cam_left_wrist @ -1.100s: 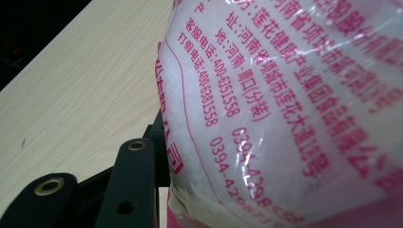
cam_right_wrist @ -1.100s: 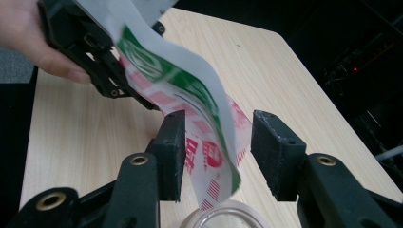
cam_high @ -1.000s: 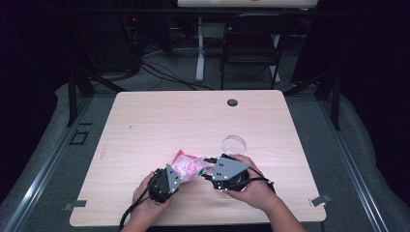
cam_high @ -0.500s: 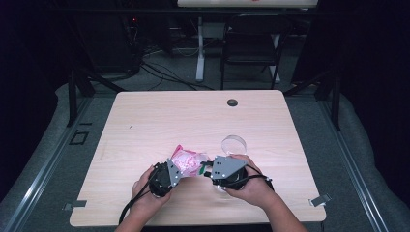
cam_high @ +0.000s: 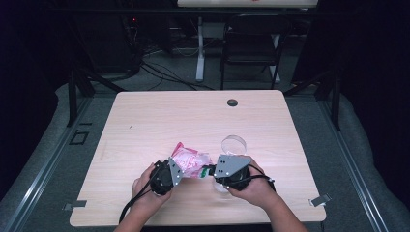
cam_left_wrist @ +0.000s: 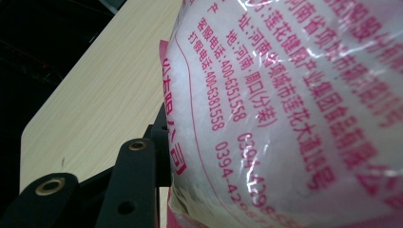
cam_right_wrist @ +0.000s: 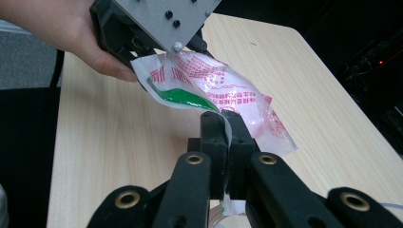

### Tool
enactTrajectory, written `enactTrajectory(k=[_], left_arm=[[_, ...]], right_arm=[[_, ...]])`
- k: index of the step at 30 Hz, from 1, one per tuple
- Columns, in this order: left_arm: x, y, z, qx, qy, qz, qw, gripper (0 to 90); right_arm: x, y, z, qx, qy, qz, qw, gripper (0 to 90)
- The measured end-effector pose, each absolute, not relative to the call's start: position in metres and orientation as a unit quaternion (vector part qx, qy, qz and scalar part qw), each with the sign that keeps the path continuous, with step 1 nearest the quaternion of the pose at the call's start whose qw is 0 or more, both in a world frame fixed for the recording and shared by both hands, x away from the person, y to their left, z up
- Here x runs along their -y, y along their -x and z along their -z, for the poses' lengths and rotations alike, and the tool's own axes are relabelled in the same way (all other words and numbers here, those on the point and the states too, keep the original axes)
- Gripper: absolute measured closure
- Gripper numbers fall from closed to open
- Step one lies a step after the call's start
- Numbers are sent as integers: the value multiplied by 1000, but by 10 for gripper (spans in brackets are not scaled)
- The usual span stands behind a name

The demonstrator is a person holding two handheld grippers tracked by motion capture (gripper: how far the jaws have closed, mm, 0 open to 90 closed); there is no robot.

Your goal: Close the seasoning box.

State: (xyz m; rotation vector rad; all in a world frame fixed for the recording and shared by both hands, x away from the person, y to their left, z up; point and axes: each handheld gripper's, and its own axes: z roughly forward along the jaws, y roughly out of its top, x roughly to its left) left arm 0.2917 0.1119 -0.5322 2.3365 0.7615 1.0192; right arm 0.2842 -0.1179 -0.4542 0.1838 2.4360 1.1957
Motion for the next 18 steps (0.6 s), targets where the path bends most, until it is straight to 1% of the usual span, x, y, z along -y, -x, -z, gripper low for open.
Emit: enactTrajectory(k=[18], left_arm=[[-110, -292, 524, -254, -846, -411, 225, 588]], right_arm=[[123, -284, 453, -868, -88, -449, 192, 900]])
